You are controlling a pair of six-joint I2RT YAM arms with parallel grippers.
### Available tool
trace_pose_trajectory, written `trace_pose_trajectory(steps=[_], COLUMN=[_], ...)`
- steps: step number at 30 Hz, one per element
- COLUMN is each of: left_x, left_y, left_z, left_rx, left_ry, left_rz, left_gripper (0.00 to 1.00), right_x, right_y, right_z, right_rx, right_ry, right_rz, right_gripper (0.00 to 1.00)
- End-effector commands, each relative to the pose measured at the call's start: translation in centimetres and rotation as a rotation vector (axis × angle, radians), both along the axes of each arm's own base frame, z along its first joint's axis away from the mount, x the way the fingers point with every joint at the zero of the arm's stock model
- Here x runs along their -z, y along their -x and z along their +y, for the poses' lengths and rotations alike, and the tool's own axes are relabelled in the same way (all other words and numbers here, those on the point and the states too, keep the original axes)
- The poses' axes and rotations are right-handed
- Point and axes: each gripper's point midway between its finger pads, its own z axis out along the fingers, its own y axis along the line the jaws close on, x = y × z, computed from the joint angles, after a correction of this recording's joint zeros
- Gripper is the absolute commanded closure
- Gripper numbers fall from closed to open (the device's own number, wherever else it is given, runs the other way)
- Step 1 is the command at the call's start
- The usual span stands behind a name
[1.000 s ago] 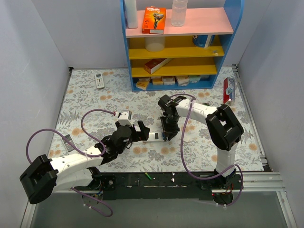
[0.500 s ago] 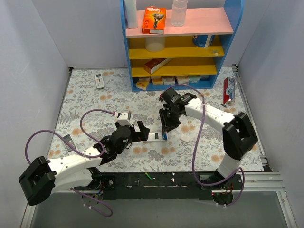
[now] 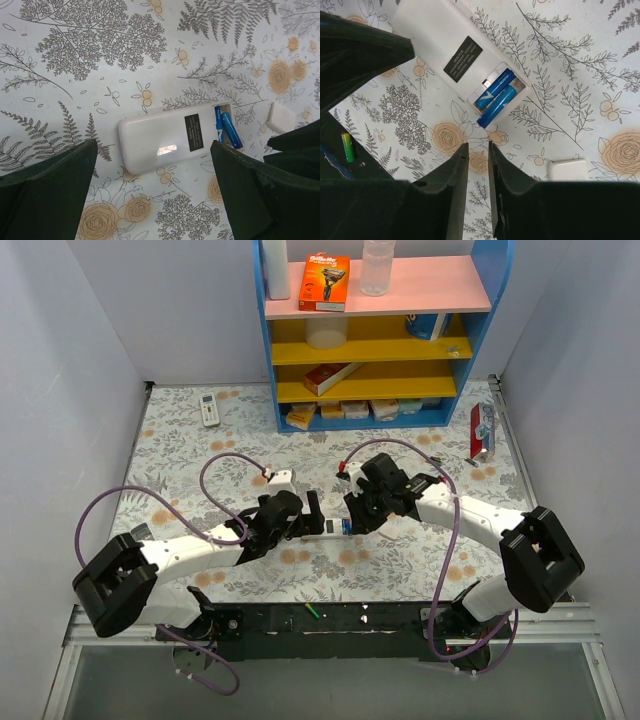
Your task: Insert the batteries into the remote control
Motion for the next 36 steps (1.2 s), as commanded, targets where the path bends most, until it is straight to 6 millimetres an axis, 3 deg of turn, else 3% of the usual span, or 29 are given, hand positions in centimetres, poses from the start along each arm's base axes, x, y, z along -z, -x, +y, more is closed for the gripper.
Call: trace_pose_trajectory(steps=[1,9,17,36], left_x=[0.1,1.6,2.5,4.6], left_y=[-0.8,-1.4,-0.5,0.4], left_z=[-0.6,0.0,-1.2,-1.4], left_rx=[-0.032,-0.047,0.014,0.039], left_ry=[-0.006,-0.09,-0.08,-0.114], left_rz=[0.068,0.117,0.184,0.265], left_gripper=[0.03,0.11,0.18,0.37], right_x=[-2.1,-0.9,-1.0,0.7], right_y=[-2.4,-1.3,-0.7,0.7], right_z=[1.2,1.3,1.4,1.1], right_rx=[-0.007,0.009,0.034,0.033], right_ry=[-0.086,-0.127,-0.167,-0.184], right_rz=[-0.177,-0.14,-0.123,-0.071], right_gripper=[0.69,0.67,0.7,0.75])
